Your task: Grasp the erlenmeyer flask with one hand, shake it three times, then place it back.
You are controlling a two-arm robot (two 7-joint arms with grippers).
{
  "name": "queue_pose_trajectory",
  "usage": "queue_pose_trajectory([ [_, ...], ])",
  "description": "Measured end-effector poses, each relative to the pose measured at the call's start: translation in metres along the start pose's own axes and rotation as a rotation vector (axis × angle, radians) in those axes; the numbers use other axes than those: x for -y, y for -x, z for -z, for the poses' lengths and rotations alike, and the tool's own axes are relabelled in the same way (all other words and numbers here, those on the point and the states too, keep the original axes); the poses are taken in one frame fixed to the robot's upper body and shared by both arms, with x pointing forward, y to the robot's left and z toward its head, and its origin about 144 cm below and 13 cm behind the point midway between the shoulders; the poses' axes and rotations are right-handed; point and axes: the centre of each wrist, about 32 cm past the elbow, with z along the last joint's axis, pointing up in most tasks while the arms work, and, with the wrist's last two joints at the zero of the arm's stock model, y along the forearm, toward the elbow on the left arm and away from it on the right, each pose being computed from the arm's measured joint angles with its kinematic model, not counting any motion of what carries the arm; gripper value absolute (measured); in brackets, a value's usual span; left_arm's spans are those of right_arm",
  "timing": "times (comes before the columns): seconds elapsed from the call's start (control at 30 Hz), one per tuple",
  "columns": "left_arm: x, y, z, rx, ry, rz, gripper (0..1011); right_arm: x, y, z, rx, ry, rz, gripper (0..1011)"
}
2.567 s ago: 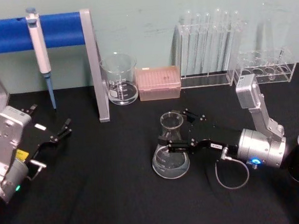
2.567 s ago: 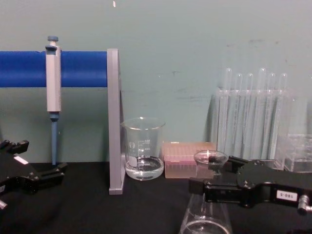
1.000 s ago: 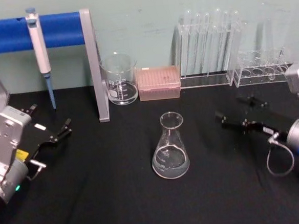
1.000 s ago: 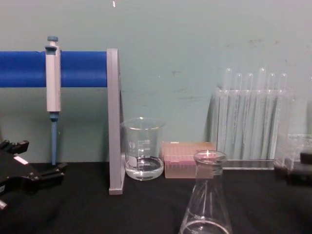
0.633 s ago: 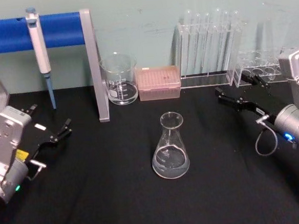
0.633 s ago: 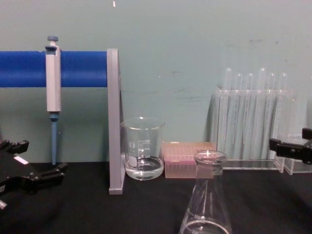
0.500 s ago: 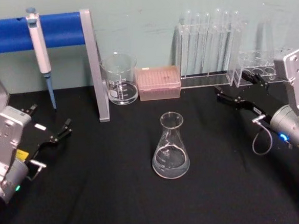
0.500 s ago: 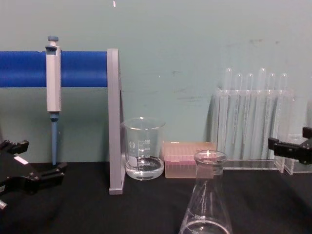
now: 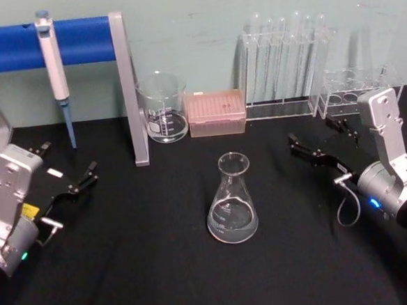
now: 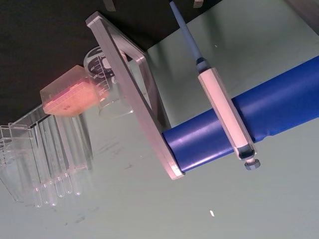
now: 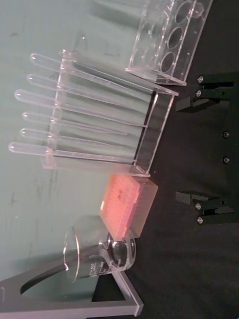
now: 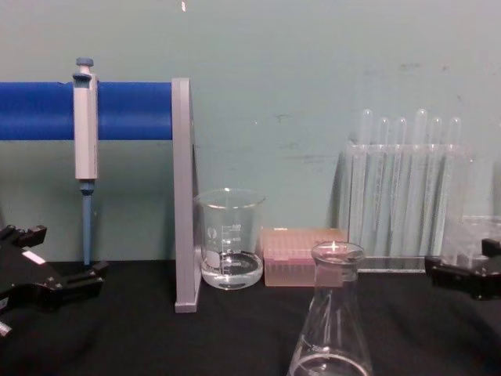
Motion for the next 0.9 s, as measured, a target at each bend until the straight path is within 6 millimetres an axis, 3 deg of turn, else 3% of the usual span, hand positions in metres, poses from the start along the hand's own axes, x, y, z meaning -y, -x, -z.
queue_pose_trajectory([
  [0.9,0.0000,0.0000,0.0000,0.000,0.000,0.000,1001,0.0001,0.0003,0.0011,-0.004,0.009,-0.006,1003],
])
